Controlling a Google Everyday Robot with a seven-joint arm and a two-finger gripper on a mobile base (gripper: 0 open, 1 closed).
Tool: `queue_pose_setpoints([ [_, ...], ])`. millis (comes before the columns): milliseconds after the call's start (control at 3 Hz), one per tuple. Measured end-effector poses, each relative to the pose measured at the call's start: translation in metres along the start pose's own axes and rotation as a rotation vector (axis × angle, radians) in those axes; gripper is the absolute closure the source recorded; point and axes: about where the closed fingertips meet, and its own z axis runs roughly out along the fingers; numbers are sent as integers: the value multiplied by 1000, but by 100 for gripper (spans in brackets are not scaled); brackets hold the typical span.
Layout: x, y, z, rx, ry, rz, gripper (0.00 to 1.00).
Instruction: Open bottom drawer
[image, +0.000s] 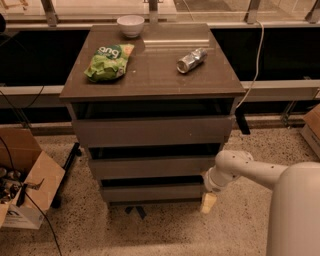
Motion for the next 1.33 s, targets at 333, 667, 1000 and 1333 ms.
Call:
queue_pose_setpoints([
  [333,17,-16,14,35,-13,5,0],
  [667,34,-46,63,23,-58,55,0],
  [1000,35,-51,66,29,-62,63,0],
  [1333,34,-48,79,24,-50,73,0],
])
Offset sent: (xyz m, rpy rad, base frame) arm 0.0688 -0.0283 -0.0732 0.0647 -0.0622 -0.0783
